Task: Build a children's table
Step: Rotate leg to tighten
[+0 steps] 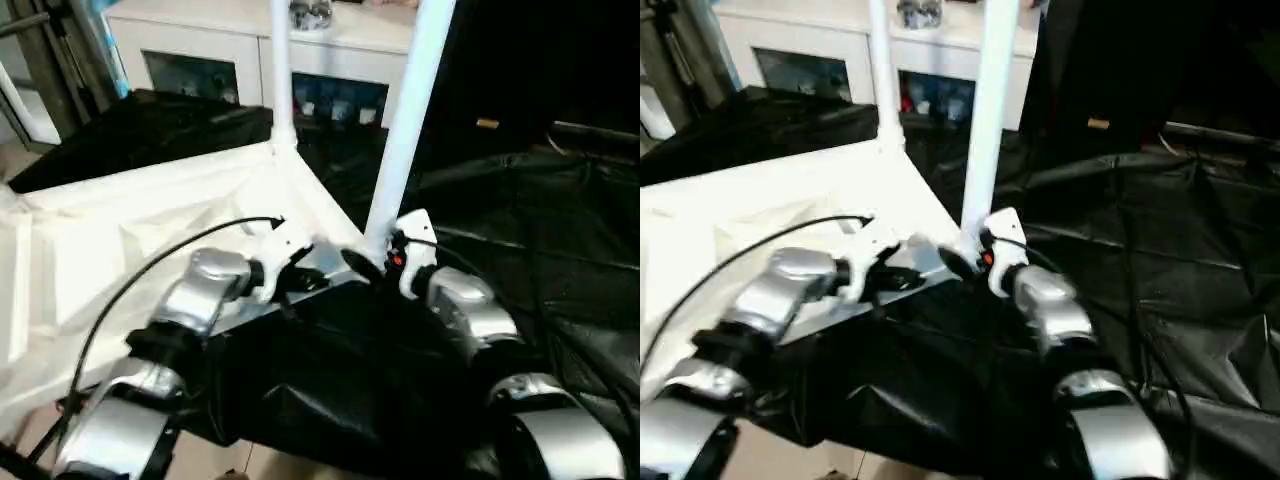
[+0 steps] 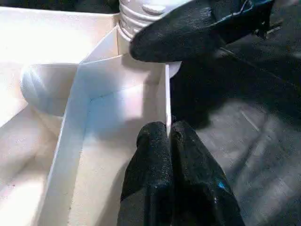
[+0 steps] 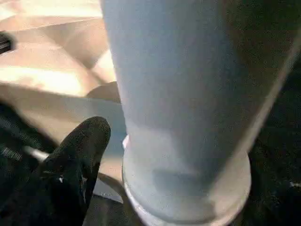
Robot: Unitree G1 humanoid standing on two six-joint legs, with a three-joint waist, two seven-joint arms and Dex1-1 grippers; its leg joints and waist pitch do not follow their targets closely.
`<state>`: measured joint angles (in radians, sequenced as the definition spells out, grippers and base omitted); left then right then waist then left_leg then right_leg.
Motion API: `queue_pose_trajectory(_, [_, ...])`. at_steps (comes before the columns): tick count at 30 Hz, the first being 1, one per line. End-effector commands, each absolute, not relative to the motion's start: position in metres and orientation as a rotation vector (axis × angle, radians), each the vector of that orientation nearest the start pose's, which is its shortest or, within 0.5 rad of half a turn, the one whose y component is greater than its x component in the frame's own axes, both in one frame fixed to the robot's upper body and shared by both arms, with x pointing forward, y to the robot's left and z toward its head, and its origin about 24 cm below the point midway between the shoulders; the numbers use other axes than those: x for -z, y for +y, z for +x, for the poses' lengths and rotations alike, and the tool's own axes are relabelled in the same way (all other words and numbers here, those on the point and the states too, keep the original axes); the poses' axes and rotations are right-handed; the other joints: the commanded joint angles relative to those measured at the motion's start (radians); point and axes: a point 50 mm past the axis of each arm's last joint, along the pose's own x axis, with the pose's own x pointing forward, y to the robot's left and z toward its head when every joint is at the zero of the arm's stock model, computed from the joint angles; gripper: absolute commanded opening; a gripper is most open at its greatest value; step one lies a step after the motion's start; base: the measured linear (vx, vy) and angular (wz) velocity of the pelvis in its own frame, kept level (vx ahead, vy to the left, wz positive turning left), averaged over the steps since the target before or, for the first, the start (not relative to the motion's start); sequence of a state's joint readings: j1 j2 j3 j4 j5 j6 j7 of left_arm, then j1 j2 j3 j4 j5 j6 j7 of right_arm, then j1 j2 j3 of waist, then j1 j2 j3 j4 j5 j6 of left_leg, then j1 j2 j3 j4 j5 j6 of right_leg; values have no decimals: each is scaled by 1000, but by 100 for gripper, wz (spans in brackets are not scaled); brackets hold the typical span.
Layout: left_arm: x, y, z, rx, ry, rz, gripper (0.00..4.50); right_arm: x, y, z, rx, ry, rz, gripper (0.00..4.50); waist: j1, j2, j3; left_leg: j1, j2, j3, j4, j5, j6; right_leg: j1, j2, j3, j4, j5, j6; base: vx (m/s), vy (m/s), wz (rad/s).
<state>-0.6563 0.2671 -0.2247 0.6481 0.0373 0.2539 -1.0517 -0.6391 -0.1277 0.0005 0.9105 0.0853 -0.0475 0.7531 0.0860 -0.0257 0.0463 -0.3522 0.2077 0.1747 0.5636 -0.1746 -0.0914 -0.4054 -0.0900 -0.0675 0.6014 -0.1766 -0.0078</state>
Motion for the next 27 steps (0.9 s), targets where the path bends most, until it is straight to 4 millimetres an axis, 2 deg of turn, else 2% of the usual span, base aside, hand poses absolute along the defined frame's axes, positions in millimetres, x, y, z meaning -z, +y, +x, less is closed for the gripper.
queue_pose_trajectory(1, [-61, 95, 326, 1300, 408, 281, 0, -26, -92, 328, -1039, 278, -3, 400, -1, 1, -62, -1, 20, 4, -59, -193, 60, 54, -46, 40, -61, -138, -237, 0, 0, 0])
queue_pose_trajectory(4, [-61, 104, 324, 1336, 420, 299, 0, -26, -104, 321, -1144, 294, -29, 400, 4, 3, -63, 2, 23, 8, -55, -171, 76, 54, -44, 38, -55, -85, -262, 0, 0, 0])
queue_pose_trajectory(6, [-62, 109, 323, 1358, 425, 308, 0, -27, -109, 317, -1203, 305, -37, 400, 7, 4, -62, 0, 24, 9, -55, -171, 84, 55, -43, 37, -54, -82, -268, 0, 0, 0])
queue_pose_trajectory(10, [-64, 119, 319, 1403, 445, 305, 0, -28, -117, 308, -1317, 344, -37, 400, 11, 1, -59, 0, 26, 8, -57, -209, 74, 55, -48, 38, -60, -154, -258, 0, 0, 0])
queue_pose_trajectory(12, [-65, 124, 317, 1426, 453, 307, 0, -28, -118, 306, -1343, 354, -39, 370, 14, 1, -58, 1, 27, 8, -59, -216, 62, 53, -50, 39, -62, -184, -247, 0, 0, 0])
queue_pose_trajectory(14, [-65, 126, 316, 1436, 463, 304, 0, -28, -119, 305, -1350, 359, -36, 365, 14, 0, -59, 2, 27, 7, -59, -215, 55, 52, -50, 39, -62, -192, -245, 0, 0, 0])
queue_pose_trajectory(15, [-65, 128, 315, 1452, 477, 298, 0, -28, -120, 305, -1356, 368, -30, 337, 15, 1, -59, 2, 28, 7, -60, -212, 54, 51, -50, 39, -61, -189, -246, 0, 0, 0])
queue_pose_trajectory(18, [-64, 131, 312, 1469, 483, 292, 0, -29, -120, 304, -1374, 379, -23, 327, 14, 1, -59, 1, 27, 7, -60, -205, 52, 52, -49, 39, -60, -180, -244, 0, 0, 0])
queue_pose_trajectory(21, [-65, 131, 312, 1467, 481, 289, 0, -30, -121, 303, -1377, 384, -17, 289, 16, 1, -60, 2, 26, 8, -58, -190, 54, 52, -49, 39, -57, -151, -252, 0, 0, 0])
queue_pose_trajectory(23, [-65, 131, 313, 1460, 478, 290, 0, -30, -121, 303, -1370, 383, -13, 286, 16, 1, -61, 1, 26, 8, -57, -184, 54, 53, -49, 39, -56, -144, -253, 0, 0, 0])
queue_pose_trajectory(25, [-64, 127, 319, 1386, 458, 290, 0, -28, -120, 309, -1281, 370, 3, 281, 16, 0, -60, 1, 26, 8, -58, -189, 52, 52, -50, 39, -57, -153, -251, 0, 0, 0])
queue_pose_trajectory(27, [-64, 126, 321, 1358, 454, 291, 0, -27, -120, 313, -1229, 370, 2, 279, 13, 0, -57, 4, 25, 7, -60, -216, 38, 48, -52, 40, -65, -208, -239, 0, 0, 0])
